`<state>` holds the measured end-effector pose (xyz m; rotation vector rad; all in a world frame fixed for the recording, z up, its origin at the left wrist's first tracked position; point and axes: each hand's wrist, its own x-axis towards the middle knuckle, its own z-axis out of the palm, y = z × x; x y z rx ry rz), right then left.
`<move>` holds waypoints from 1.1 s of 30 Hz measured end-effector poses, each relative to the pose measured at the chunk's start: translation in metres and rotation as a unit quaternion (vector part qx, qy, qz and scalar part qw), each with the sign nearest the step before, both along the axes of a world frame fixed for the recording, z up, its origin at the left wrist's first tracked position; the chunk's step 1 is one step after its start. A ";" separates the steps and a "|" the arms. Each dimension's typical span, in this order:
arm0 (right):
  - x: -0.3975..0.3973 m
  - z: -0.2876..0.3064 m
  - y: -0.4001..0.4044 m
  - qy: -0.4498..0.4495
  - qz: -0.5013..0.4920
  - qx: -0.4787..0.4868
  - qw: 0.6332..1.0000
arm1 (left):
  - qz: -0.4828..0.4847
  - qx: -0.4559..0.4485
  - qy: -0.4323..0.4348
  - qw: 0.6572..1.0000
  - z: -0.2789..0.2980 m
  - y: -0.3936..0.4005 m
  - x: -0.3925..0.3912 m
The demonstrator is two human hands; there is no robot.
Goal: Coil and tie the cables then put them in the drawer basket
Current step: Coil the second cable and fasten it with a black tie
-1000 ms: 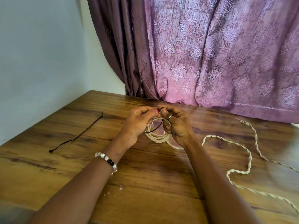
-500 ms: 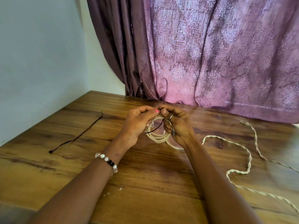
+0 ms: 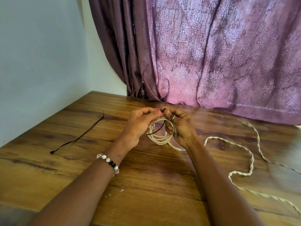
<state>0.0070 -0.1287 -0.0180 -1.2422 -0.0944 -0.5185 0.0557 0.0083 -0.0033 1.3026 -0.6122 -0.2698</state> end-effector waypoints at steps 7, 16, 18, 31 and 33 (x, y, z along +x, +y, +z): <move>-0.002 0.004 0.003 0.004 -0.039 -0.070 0.997 | -0.005 -0.002 -0.017 1.000 0.001 0.000 0.000; -0.005 0.005 0.004 -0.004 -0.067 -0.146 0.987 | -0.010 -0.008 -0.008 1.000 0.000 0.001 0.001; -0.005 0.005 0.004 -0.003 -0.081 -0.163 0.983 | -0.013 -0.006 -0.005 1.000 -0.001 0.001 0.003; -0.012 0.019 0.014 -0.012 -0.094 -0.249 0.964 | -0.030 -0.056 0.013 0.998 0.004 0.000 -0.006; -0.013 0.021 0.014 -0.013 -0.083 -0.255 0.963 | -0.043 -0.050 -0.040 0.997 0.000 0.000 0.000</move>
